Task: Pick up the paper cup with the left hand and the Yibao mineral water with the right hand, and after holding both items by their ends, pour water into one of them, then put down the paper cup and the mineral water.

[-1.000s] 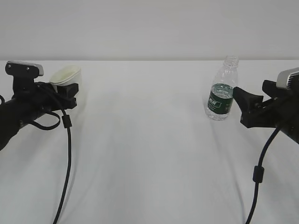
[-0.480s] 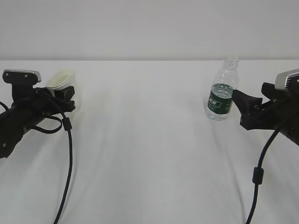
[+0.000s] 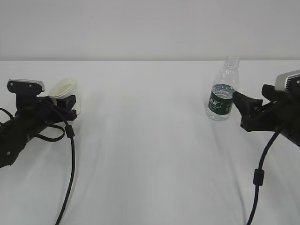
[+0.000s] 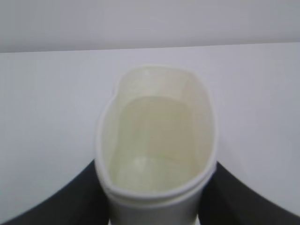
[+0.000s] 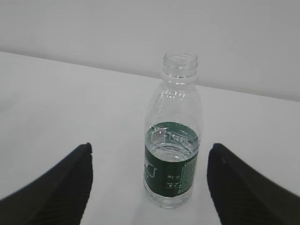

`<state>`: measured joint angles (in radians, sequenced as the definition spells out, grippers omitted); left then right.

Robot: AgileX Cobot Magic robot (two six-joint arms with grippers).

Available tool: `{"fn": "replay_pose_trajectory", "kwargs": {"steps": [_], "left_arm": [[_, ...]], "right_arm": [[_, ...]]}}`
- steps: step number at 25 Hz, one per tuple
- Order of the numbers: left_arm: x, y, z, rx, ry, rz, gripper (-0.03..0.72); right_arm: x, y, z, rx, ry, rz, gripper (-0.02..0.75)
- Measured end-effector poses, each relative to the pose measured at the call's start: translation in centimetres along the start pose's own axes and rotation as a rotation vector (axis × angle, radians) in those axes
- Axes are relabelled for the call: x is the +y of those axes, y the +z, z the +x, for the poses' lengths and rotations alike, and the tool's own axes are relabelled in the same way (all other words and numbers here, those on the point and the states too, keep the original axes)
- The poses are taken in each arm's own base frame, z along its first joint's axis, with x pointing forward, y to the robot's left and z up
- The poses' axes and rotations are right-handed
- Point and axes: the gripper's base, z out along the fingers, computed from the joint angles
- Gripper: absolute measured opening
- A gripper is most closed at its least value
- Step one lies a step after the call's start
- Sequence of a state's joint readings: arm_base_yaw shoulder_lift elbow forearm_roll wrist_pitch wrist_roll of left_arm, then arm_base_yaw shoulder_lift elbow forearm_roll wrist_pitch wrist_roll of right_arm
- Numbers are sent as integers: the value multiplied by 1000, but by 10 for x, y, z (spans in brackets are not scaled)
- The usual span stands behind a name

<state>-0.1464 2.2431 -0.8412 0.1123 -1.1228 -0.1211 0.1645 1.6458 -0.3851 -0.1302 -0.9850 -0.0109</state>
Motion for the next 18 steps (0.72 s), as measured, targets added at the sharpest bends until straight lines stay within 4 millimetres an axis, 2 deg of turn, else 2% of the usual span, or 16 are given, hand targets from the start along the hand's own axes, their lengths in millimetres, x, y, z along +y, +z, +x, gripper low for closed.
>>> {"fn": "replay_pose_trajectory", "kwargs": {"steps": [18], "left_arm": [[2,1,8,-22,-2,-10,354]], "right_arm": [[1,0,1,9,16,-10,575]]}}
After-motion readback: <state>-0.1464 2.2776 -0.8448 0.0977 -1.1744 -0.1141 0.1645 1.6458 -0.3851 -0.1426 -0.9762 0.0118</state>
